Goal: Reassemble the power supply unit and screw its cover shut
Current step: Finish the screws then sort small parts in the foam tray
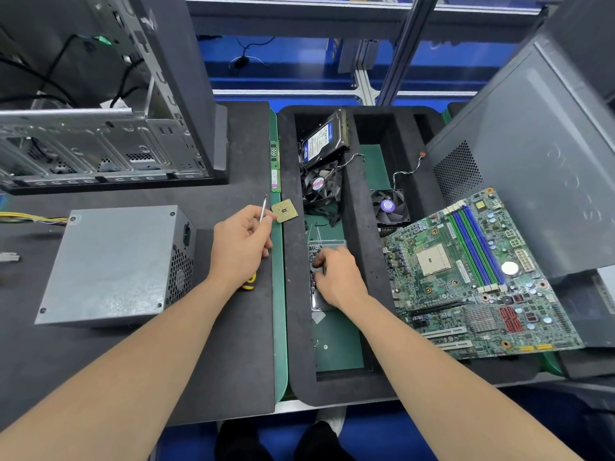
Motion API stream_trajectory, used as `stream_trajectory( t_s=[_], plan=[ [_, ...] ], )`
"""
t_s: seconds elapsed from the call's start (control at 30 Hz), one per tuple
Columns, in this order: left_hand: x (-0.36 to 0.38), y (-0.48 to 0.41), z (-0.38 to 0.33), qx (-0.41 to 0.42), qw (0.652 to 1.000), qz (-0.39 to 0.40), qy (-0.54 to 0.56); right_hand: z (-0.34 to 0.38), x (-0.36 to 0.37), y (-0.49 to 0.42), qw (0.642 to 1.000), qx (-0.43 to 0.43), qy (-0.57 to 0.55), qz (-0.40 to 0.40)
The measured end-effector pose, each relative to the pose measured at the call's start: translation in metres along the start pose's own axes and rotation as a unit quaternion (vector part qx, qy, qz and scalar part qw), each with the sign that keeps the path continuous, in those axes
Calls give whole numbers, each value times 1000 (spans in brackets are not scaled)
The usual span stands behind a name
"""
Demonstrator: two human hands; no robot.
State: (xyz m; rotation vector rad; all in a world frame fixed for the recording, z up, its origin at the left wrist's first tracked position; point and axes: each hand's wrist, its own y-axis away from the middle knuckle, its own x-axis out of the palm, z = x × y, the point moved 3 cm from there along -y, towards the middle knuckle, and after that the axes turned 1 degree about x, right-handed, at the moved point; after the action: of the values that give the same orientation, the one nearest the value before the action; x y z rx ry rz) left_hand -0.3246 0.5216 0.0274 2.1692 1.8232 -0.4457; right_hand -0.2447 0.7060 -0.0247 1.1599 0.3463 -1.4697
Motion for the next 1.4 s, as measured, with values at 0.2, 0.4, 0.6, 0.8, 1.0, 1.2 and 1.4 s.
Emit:
stream_trajectory(
  t_s=[0.2, 0.4, 0.6, 0.8, 1.0, 1.2, 1.4],
  plan=[
    [0, -1, 1, 3, 1000, 0, -9, 3, 3, -4, 1000, -19, 1, -1],
    [0, -1, 2, -3, 1000, 0, -6, 3, 5, -3, 998, -20, 38, 39],
    [0, 0, 1, -1, 1000, -1, -9, 0, 1, 1, 1000, 11, 4, -18],
    [0, 1, -2, 3, 1000, -1, -7, -3, -3, 6, 986, 35, -151, -66],
    [0, 1, -2, -2, 1000, 1, -6, -4, 0, 3, 986, 39, -152, -56],
    [0, 0, -1, -3, 1000, -1, -4, -3, 3, -1, 991, 27, -117, -54],
    [-1, 0, 0, -5, 1000, -1, -7, 0, 3, 2, 996, 14, -64, -63]
  ],
)
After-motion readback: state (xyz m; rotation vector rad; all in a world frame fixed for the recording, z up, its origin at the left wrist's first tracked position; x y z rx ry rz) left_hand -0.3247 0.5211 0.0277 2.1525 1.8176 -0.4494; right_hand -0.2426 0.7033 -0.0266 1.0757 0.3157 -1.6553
